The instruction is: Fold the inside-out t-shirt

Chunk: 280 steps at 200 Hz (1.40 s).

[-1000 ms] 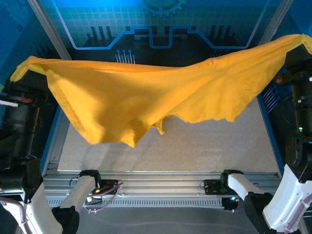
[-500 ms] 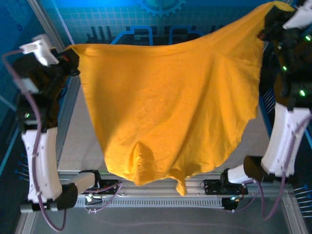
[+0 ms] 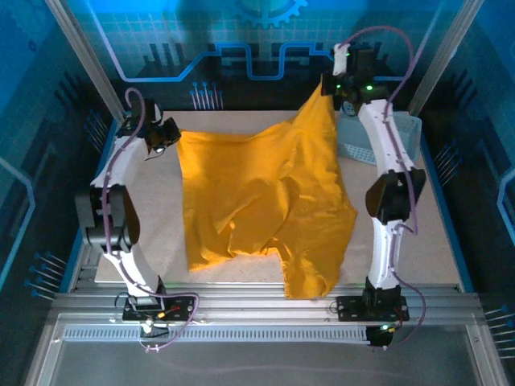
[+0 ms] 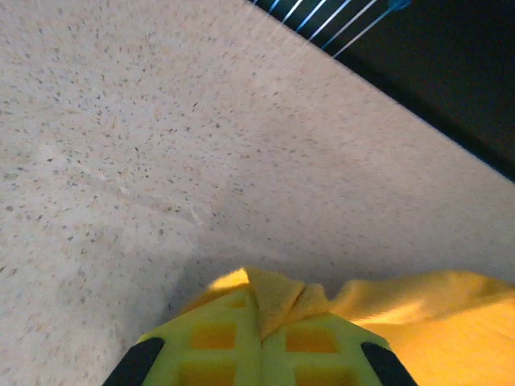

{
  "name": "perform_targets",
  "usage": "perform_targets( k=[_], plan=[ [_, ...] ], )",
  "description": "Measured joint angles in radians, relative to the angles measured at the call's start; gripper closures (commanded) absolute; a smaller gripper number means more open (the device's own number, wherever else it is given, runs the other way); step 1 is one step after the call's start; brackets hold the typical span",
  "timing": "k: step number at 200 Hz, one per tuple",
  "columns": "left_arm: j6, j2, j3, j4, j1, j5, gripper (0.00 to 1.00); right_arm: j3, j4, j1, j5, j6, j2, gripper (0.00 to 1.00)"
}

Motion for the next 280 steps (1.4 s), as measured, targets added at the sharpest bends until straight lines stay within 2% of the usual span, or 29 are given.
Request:
perform_targets(
  k=[36,83,137,156,185,216,242,280],
  plan=[
    [0.030,0.163,0.190,-0.004,0.000,-0.003,1.00,0.215,-0.050,-0.003,0.031,0.001,0.198,1.00],
    [0.099,0.228,0.451,-0.045,0.002,-0.023,1.00,0.298,-0.030,-0.004,0.017,0.003,0.212,1.00],
    [0.122,0.220,0.455,-0.080,0.028,-0.046,1.00,0.200,-0.007,0.012,-0.008,0.000,0.195,1.00],
    [0.113,0.216,0.399,-0.069,0.046,-0.049,1.00,0.148,-0.004,0.024,-0.008,0.001,0.192,1.00],
    [0.074,0.210,0.236,-0.047,0.094,-0.039,1.00,-0.050,0.028,0.031,0.005,0.002,0.117,1.00],
    [0.039,0.210,0.131,-0.008,0.150,0.017,1.00,-0.437,0.150,0.028,0.011,0.025,-0.104,1.00],
    [0.017,0.188,0.066,0.054,0.153,0.051,1.00,-0.682,0.270,0.009,0.006,0.068,-0.285,1.00],
    [-0.022,0.113,-0.052,0.136,0.149,0.097,1.00,-0.882,0.388,-0.023,0.003,0.118,-0.433,1.00]
  ],
)
